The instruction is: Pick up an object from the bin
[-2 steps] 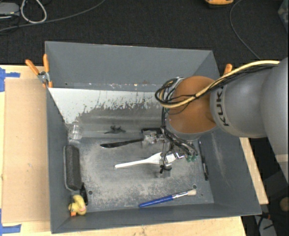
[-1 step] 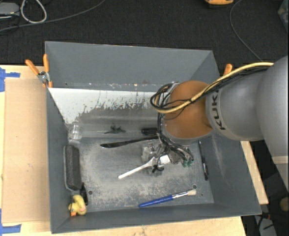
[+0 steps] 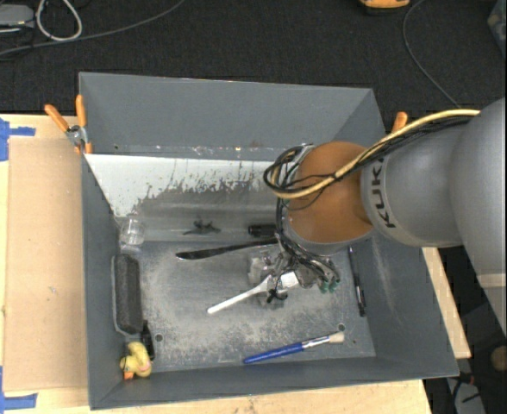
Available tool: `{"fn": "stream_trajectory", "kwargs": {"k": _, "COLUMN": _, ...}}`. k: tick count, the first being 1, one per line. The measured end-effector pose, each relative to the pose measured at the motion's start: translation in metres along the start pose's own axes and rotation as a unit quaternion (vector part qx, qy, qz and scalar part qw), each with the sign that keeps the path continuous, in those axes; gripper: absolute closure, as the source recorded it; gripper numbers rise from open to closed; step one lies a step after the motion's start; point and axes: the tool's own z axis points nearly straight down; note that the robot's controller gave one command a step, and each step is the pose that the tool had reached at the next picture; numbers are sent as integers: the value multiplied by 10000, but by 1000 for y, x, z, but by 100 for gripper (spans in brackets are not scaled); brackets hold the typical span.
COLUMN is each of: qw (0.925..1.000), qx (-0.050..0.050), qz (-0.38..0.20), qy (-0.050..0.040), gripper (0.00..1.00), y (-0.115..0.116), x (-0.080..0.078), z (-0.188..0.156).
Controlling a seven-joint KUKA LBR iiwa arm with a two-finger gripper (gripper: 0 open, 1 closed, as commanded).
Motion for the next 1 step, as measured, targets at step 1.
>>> {"fn": "stream_trajectory", "kwargs": {"k": 1, "qw": 10000, "qx": -5, "qz": -3, "qy": 14, "gripper": 100, "y": 1, "x": 1, "z": -8}}
